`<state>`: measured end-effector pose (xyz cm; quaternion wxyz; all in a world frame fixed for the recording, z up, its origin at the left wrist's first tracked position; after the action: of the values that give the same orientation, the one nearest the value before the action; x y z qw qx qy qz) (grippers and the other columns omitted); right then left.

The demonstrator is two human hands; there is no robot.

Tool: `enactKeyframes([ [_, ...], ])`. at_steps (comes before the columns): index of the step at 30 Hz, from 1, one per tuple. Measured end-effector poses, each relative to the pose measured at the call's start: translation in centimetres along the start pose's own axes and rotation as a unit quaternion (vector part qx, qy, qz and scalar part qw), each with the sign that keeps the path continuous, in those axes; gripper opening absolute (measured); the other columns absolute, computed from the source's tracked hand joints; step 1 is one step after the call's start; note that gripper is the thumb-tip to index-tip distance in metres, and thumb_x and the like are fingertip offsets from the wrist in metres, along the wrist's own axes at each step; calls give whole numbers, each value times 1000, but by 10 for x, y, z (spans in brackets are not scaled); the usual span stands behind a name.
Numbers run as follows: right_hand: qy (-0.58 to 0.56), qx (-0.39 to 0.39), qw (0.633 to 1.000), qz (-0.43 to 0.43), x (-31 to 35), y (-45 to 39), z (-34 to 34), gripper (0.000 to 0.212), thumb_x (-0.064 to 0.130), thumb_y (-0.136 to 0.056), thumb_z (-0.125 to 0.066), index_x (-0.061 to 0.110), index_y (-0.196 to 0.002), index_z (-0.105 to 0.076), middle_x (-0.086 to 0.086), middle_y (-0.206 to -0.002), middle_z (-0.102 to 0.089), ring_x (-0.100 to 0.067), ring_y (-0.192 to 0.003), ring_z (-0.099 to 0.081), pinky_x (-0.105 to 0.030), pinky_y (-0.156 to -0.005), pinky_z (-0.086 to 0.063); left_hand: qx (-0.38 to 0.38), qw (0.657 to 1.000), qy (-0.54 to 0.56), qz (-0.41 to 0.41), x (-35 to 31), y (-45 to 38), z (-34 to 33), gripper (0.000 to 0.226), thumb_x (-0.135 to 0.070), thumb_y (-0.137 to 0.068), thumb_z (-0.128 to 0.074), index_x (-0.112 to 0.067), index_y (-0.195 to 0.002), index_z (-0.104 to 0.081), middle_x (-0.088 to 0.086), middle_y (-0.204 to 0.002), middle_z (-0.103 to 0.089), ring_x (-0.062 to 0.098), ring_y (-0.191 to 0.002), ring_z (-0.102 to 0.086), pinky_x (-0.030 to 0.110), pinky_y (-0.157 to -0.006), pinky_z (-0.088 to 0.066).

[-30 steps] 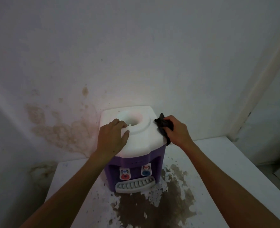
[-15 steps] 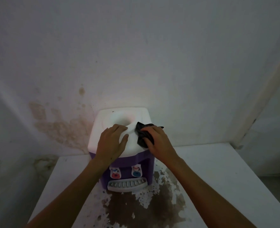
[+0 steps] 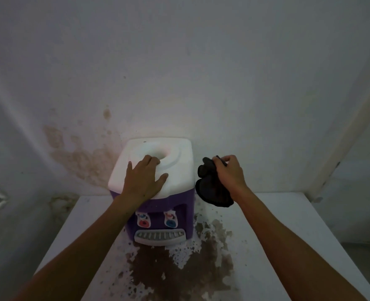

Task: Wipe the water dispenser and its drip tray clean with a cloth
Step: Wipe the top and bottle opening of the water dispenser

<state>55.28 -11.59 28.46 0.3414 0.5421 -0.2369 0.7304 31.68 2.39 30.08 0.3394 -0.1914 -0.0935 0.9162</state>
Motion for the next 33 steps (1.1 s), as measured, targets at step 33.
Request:
enactKeyframes([
  [33, 236, 55, 942, 234, 51, -65, -109, 26, 20, -95, -67, 17, -115, -51, -11, -102, -65, -21, -89, -58, -23, -73, -41, 73, 994, 86, -8, -13, -78, -37, 47, -13, -109, -33, -10, -156, -32, 7, -163, -32, 21, -149, -32, 29, -120, -22],
])
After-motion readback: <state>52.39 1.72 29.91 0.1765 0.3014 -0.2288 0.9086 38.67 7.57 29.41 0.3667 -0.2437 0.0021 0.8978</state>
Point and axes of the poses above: each hand's wrist, its own y-axis away from the middle knuckle, its own z-axis out of the back of the hand, x = y × z, the point moved 7 cm from there along -y, towards the middle knuckle
